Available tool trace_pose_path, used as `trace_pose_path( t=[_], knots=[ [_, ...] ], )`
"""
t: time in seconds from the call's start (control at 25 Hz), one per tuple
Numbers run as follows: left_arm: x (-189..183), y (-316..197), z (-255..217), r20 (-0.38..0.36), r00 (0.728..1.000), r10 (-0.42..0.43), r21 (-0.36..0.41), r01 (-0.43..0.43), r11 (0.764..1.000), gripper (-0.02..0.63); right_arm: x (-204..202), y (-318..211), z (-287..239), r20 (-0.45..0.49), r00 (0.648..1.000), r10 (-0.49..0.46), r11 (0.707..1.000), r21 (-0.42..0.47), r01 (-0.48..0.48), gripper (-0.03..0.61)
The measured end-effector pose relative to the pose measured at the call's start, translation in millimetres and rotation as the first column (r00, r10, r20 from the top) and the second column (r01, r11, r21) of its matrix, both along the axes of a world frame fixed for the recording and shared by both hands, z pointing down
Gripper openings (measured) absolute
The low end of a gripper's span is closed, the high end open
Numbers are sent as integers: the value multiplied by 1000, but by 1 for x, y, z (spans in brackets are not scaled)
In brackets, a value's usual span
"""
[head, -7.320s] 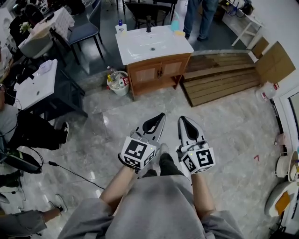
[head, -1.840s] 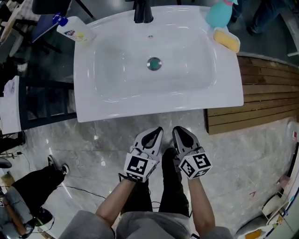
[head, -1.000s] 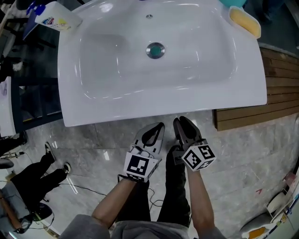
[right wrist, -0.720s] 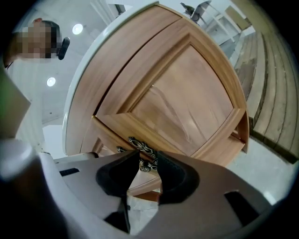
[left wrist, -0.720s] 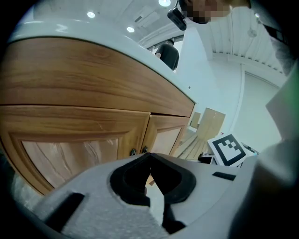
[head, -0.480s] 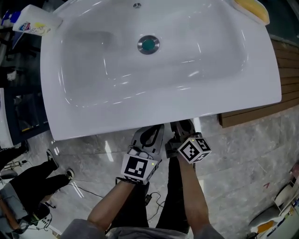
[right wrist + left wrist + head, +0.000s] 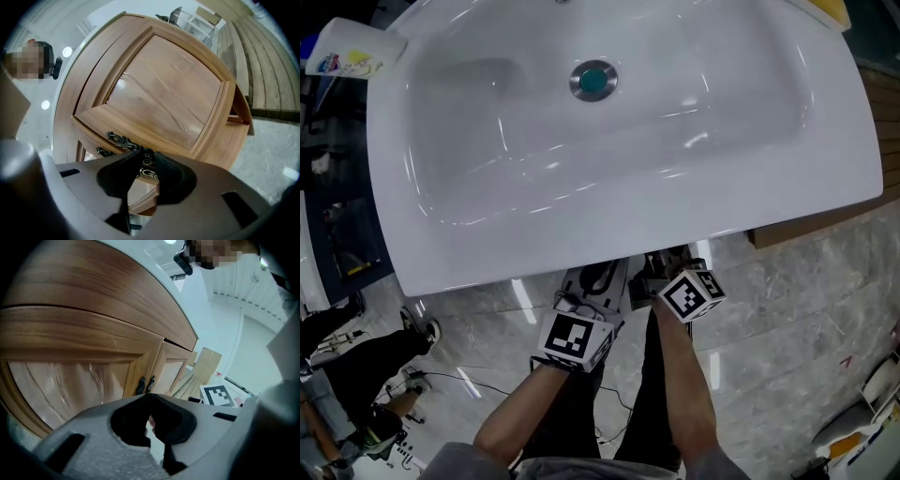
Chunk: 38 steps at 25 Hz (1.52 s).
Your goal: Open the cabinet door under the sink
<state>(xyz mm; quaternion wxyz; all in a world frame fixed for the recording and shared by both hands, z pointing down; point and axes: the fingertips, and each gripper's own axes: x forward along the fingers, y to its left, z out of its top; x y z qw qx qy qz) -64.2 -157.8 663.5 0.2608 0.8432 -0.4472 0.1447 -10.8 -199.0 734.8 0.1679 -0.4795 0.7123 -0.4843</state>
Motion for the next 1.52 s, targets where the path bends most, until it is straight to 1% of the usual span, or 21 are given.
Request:
trace_pose_path(
  t=[0.16, 0.36, 0.56, 0.76, 1.0, 1.12, 1.36, 1.52],
  knots=[
    [0, 0, 0, -4, 1000, 11, -10, -11, 1000, 8, -1, -1, -2, -14, 999, 30, 999, 22, -29, 87],
    [0, 1, 1, -11, 1000, 6, -41, -7, 999, 8, 0, 0, -2, -46, 999, 22, 999, 27, -21, 84],
    [1, 2, 3, -7, 1000, 21, -17, -21, 1000, 8, 0, 0, -3, -63, 998, 11, 999, 35, -9, 83],
    [0, 4, 1, -17, 999, 37, 7, -37, 999, 8, 3, 9, -4, -55, 998, 18, 999, 36, -16, 83],
    [-1, 16, -4, -34, 994, 106, 32, -105, 994, 8, 13, 28, -4, -83, 995, 53, 999, 18, -52, 81],
    [-3, 22, -2, -45, 992, 120, 31, -119, 992, 8, 15, 39, -3, -96, 995, 40, 999, 9, -40, 81],
    [4, 29, 0, -58, 993, 102, 29, -100, 995, 8, 19, 43, -4, -89, 996, 22, 1000, 13, -21, 80],
    [6, 29, 1, -48, 997, 55, 24, -54, 998, 8, 22, 47, -4, -84, 996, -3, 1000, 20, 5, 81]
  ],
)
